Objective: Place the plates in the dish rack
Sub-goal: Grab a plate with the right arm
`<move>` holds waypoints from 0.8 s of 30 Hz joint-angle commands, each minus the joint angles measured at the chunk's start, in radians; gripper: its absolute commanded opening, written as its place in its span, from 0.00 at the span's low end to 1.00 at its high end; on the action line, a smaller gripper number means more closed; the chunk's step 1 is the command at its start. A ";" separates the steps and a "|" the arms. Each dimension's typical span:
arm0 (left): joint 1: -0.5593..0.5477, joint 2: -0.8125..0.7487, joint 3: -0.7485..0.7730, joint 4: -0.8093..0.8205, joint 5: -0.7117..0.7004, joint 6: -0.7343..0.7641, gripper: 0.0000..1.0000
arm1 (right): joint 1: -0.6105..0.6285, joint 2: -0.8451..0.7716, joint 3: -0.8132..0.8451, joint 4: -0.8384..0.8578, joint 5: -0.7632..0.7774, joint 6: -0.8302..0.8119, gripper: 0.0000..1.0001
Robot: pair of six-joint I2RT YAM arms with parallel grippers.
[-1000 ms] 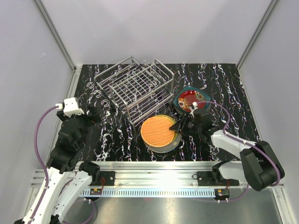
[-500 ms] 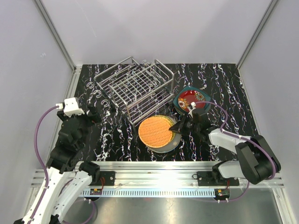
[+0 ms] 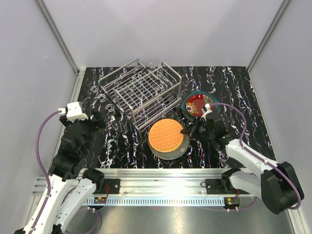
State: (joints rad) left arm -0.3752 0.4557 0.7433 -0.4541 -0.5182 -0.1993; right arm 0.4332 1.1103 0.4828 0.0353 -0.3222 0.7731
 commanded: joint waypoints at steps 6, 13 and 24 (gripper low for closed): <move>-0.005 0.008 -0.007 0.052 0.014 0.012 0.99 | 0.004 -0.161 0.125 -0.129 0.084 -0.093 0.00; -0.005 0.009 -0.005 0.051 0.015 0.012 0.99 | 0.003 -0.187 0.184 -0.198 0.103 -0.130 0.00; -0.013 0.052 0.034 0.039 0.301 -0.002 0.99 | 0.004 -0.224 0.178 -0.219 0.126 -0.117 0.00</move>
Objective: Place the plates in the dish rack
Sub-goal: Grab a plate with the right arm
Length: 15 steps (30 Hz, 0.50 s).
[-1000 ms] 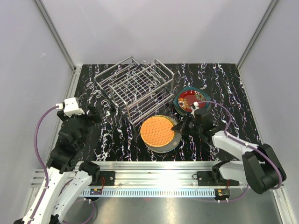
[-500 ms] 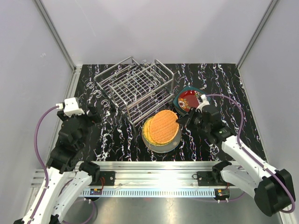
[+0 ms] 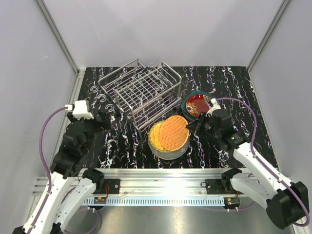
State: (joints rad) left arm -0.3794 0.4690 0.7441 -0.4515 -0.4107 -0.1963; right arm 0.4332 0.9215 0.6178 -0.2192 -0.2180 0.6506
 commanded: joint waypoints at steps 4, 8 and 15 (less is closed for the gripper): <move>-0.009 0.181 0.145 -0.030 0.458 -0.041 0.95 | 0.002 -0.058 0.013 0.029 0.016 0.017 0.00; -0.024 0.237 0.182 -0.072 0.680 -0.074 0.75 | 0.002 -0.091 -0.041 0.035 0.031 0.032 0.00; -0.157 0.171 0.057 0.010 0.639 -0.190 0.34 | 0.004 -0.144 -0.092 0.021 0.052 0.037 0.00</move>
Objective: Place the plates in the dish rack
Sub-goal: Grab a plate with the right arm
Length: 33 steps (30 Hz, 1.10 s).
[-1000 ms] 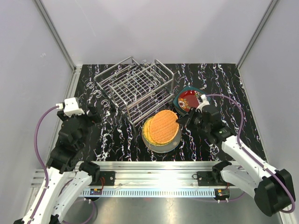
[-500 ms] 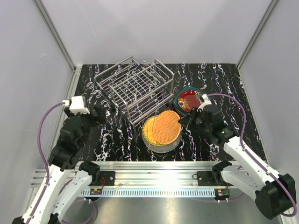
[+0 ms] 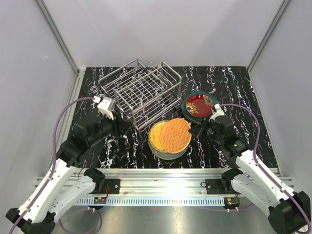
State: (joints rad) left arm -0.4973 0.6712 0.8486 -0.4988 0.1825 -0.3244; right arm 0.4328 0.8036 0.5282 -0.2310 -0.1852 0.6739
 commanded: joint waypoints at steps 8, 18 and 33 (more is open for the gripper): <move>-0.329 0.057 -0.155 0.215 -0.209 -0.107 0.21 | 0.003 -0.009 -0.040 0.068 0.016 0.033 0.00; -0.590 0.549 -0.112 0.390 -0.451 -0.120 0.08 | 0.004 -0.020 -0.053 0.055 0.041 0.035 0.00; -0.590 0.763 -0.076 0.487 -0.499 -0.127 0.04 | 0.003 -0.073 -0.102 0.047 0.023 0.027 0.07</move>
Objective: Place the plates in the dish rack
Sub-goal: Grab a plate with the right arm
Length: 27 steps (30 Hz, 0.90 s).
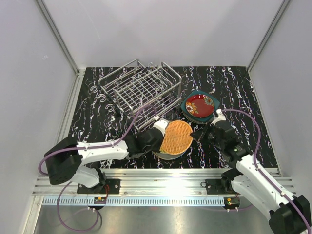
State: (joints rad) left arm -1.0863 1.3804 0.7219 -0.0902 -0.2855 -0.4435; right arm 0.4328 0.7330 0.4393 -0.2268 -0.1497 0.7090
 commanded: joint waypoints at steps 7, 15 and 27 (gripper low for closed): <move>-0.001 0.114 0.070 0.055 -0.041 -0.008 0.02 | 0.001 0.022 -0.010 0.050 -0.036 -0.003 0.14; -0.001 0.111 0.047 0.086 -0.023 -0.017 0.01 | 0.001 0.091 -0.047 0.167 -0.139 0.066 0.33; -0.001 0.115 0.030 0.112 -0.001 -0.027 0.00 | 0.001 0.207 -0.056 0.261 -0.177 0.124 0.25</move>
State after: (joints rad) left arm -1.0855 1.4883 0.7628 -0.0273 -0.2989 -0.4549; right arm 0.4301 0.9512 0.3714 -0.0242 -0.3157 0.8165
